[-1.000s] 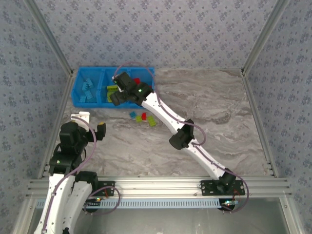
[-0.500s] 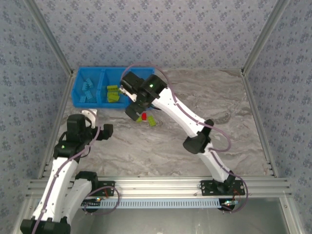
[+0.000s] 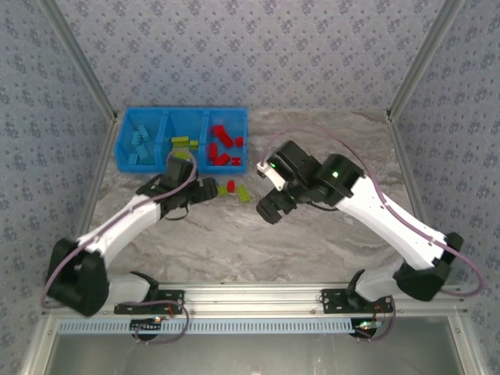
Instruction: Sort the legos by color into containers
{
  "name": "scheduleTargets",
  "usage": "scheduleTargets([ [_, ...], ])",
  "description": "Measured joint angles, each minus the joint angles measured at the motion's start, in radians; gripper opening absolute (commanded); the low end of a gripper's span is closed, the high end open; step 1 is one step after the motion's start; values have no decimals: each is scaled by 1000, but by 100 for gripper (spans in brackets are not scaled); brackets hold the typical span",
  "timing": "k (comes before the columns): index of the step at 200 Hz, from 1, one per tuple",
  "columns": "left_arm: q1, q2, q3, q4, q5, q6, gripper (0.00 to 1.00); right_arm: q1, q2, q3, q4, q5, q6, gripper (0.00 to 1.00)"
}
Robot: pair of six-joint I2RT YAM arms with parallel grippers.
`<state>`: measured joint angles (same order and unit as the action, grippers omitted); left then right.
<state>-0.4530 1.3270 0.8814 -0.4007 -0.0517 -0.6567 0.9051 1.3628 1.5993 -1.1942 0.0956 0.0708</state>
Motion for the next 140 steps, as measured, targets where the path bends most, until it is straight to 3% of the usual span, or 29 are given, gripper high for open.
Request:
scheduleTargets([
  [45, -5, 320, 191, 43, -80, -112, 89, -52, -207, -233, 156, -45, 80, 100],
  [102, -7, 495, 263, 58, -99, -161, 87, -125, -245, -322, 236, -137, 132, 100],
  [123, -7, 523, 270, 62, -99, -164, 82, -132, -245, -338, 250, -161, 142, 100],
  [140, -8, 540, 274, 61, -103, -163, 71, -134, -245, -343, 262, -175, 151, 100],
])
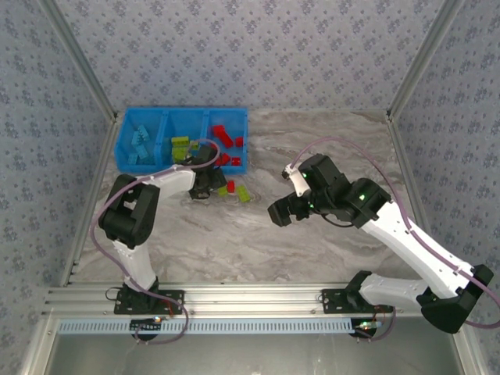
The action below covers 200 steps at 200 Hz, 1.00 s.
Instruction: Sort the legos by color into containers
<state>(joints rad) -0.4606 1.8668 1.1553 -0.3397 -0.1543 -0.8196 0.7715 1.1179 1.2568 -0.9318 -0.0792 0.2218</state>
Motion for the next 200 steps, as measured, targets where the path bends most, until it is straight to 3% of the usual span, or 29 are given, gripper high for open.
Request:
scheduleTargets([
  [68, -5, -16, -22, 7, -7, 18, 26, -2, 0, -24, 54, -54, 43, 100],
  [108, -6, -151, -109, -16, -8, 31, 25, -2, 0, -51, 121, -108, 77, 100],
  [156, 14, -509, -111, -96, -102, 125, 24, -2, -8, -105, 204, -142, 112, 100],
  [177, 126, -573, -53, -109, -129, 189, 18, -2, -14, -118, 224, -147, 123, 100],
  [200, 289, -502, 47, -105, -120, 228, 19, -2, -23, -125, 235, -148, 127, 100],
])
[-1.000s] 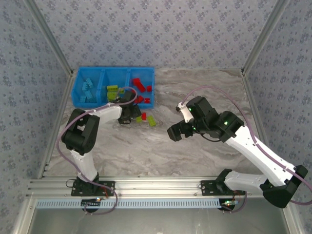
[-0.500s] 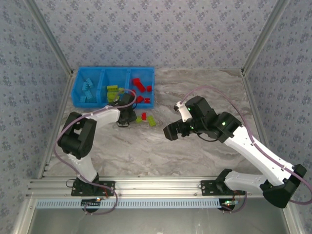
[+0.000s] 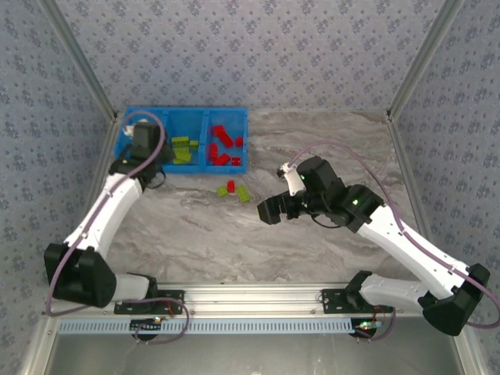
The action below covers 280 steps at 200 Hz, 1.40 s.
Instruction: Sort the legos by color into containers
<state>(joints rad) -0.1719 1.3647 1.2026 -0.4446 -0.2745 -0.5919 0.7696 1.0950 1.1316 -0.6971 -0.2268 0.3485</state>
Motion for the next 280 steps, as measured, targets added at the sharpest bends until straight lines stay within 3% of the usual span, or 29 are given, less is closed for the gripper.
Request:
scheduleTargets([
  [34, 161, 219, 127, 13, 61, -13, 25, -3, -22, -12, 2, -5, 5, 100],
  [85, 256, 531, 367, -28, 159, -59, 42, -5, -87, -41, -3, -6, 20, 100],
  [126, 278, 608, 462, -77, 180, -61, 55, -5, -98, -58, -3, -6, 33, 100],
  [159, 276, 597, 491, -95, 216, -61, 53, -5, -97, -68, 1, -6, 40, 100],
  [180, 271, 505, 412, -94, 246, -72, 53, -5, -82, -74, 21, 11, 54, 100],
  [198, 233, 322, 264, -82, 248, -74, 53, -4, -41, -75, 42, 47, 63, 100],
  [211, 154, 155, 158, -69, 223, -51, 53, 1, 8, -74, 62, 87, 68, 100],
  [243, -152, -240, -55, 12, 197, 131, 54, 34, 182, -55, 89, 190, 71, 100],
  [280, -288, -519, -246, -2, 247, 403, 55, 72, 383, 11, 140, 299, 63, 97],
])
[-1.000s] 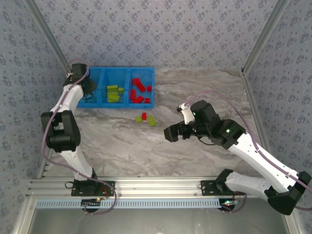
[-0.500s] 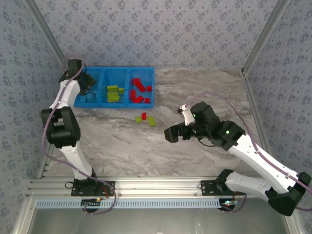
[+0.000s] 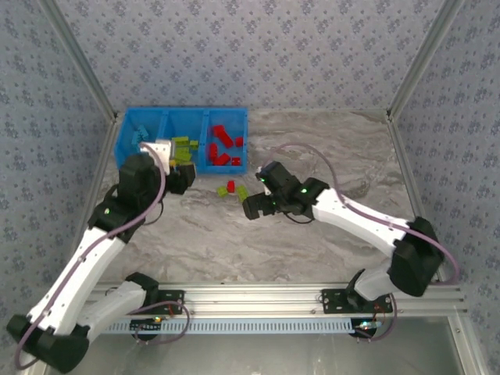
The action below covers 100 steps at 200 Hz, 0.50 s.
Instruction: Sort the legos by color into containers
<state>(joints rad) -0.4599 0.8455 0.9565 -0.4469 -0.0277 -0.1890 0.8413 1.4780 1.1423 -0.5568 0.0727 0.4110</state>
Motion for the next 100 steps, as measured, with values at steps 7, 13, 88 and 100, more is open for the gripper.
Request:
scheduleTargets([
  [7, -10, -36, -28, -10, 32, 57, 55, 3, 41, 21, 5, 18, -1, 95],
  [13, -16, -65, -53, -19, 66, 112, 55, 4, 80, 42, 14, 31, 0, 94],
  [88, -21, -190, -276, -79, 267, 426, 64, 5, 460, 278, 93, 101, -9, 77],
  [100, -21, -197, -277, -78, 267, 436, 65, 3, 499, 302, 98, 101, -8, 73],
])
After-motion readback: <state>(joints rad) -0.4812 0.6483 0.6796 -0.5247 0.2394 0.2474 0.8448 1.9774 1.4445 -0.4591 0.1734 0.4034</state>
